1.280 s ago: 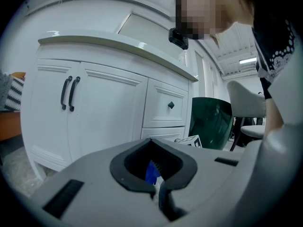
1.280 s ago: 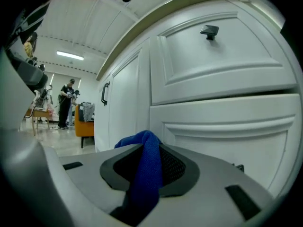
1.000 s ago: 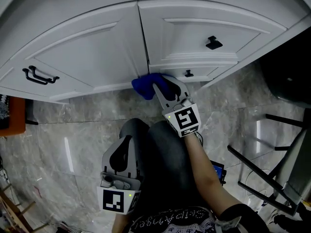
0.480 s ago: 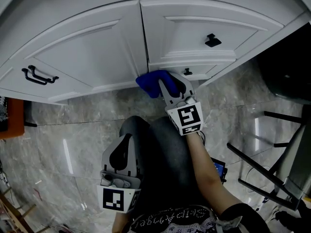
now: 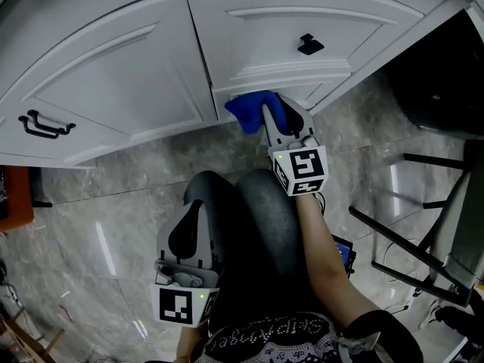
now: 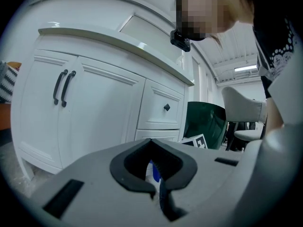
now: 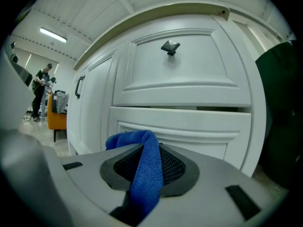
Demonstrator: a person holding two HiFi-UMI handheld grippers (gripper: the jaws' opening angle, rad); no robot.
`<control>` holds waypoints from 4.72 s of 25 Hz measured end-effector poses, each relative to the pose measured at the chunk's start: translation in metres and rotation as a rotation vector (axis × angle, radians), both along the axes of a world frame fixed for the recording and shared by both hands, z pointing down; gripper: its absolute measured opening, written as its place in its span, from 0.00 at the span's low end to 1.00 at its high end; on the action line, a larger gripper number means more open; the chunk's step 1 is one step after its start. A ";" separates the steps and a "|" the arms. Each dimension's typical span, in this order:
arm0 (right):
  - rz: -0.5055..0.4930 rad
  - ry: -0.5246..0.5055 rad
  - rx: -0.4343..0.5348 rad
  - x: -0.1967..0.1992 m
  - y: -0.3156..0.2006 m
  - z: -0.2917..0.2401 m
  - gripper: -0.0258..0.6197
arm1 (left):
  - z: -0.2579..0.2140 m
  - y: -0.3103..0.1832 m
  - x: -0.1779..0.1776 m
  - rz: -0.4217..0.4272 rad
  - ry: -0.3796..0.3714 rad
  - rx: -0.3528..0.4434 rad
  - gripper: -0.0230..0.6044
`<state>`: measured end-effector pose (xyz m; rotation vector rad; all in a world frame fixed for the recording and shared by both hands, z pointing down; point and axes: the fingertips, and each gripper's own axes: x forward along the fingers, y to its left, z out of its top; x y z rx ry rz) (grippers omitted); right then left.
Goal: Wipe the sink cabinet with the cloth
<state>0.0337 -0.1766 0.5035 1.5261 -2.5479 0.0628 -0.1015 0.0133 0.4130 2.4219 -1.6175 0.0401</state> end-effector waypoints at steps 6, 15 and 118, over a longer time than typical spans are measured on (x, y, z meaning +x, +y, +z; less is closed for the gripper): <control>0.031 -0.028 0.024 0.017 0.001 -0.009 0.20 | -0.004 -0.005 -0.002 -0.011 0.013 -0.004 0.04; 0.063 0.004 0.076 0.029 -0.003 -0.020 0.20 | -0.013 -0.010 0.003 -0.001 0.005 0.019 0.04; 0.063 0.000 -0.074 0.079 -0.022 0.077 0.20 | 0.012 -0.012 -0.005 -0.089 -0.043 -0.049 0.04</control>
